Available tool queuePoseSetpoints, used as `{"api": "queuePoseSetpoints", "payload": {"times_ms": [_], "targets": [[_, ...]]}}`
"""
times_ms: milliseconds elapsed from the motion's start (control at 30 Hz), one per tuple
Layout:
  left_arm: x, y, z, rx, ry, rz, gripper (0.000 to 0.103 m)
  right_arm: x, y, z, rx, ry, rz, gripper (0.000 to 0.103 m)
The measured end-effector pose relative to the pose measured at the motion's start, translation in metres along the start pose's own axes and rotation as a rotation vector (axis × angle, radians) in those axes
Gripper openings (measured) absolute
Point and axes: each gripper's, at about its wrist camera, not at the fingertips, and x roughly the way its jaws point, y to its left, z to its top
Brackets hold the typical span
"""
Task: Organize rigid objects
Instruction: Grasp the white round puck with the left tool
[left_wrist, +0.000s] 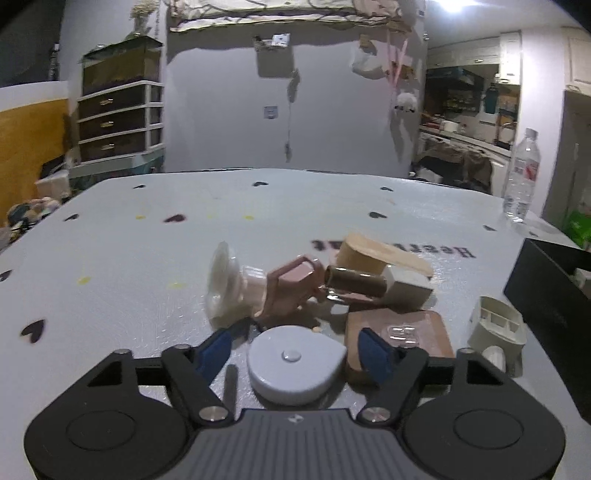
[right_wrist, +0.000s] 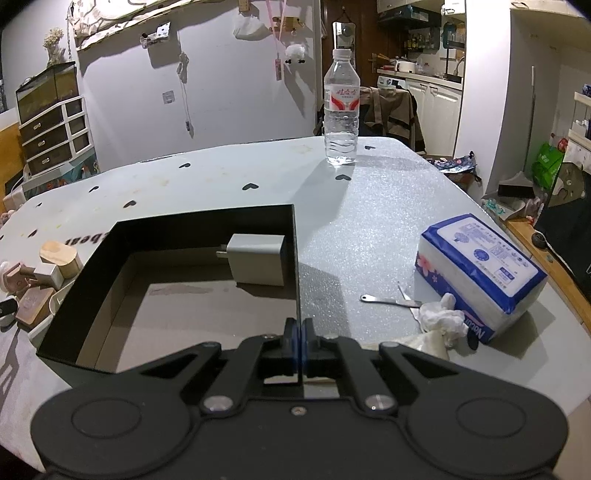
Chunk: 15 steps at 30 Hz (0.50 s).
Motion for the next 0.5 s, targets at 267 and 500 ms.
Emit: {"api": "queuePoseSetpoints", "payload": {"times_ms": [267, 500], "targets": [[-0.005, 0.010, 0.000, 0.003, 0.013, -0.045, 0.053, 0.000, 0.000, 0.000, 0.003, 0.001, -0.001, 0.003], [-0.019, 0.016, -0.008, 0.014, 0.018, -0.027, 0.050, 0.000, 0.000, 0.000, 0.002, 0.001, -0.003, 0.003]]}}
